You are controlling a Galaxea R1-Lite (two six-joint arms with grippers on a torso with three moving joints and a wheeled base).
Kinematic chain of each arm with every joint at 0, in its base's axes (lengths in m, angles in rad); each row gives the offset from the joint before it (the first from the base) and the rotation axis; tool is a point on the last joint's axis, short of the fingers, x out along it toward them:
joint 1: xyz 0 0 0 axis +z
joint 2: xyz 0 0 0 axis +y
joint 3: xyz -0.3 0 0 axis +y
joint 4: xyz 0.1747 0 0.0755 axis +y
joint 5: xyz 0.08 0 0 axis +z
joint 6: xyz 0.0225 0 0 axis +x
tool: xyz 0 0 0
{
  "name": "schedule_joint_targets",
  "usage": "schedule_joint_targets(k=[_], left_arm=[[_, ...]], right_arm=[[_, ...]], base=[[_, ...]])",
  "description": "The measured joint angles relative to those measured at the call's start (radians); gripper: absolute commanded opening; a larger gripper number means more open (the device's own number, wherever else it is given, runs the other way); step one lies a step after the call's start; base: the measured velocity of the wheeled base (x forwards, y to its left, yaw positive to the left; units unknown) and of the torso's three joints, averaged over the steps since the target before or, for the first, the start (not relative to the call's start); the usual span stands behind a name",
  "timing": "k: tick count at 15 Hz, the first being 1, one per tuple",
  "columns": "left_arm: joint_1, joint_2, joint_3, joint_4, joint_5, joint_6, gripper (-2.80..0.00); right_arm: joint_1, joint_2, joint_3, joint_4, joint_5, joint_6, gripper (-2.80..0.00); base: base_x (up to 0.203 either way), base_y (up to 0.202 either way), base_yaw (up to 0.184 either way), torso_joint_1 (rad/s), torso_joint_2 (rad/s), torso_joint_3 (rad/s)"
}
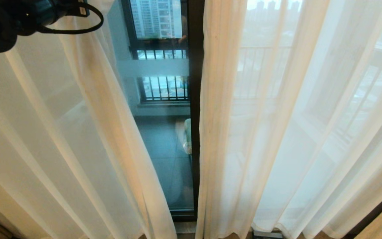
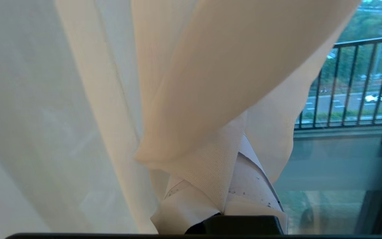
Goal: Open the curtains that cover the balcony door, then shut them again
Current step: Pull the inner curtains open on both sides
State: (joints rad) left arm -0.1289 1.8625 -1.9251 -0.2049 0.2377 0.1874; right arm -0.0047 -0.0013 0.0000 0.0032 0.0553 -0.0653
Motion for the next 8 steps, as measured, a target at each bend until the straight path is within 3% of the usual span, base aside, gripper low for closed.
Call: schedule_joint_targets(k=[8], left_arm=[[0.076,-0.045,0.067,-0.002,0.001,-0.006,-2.8]], right_arm=[[0.0,0.0,0.0,0.0,0.001,0.0,-2.8]], base=[[0.0,0.0,0.0,0.0,0.0,0.0]])
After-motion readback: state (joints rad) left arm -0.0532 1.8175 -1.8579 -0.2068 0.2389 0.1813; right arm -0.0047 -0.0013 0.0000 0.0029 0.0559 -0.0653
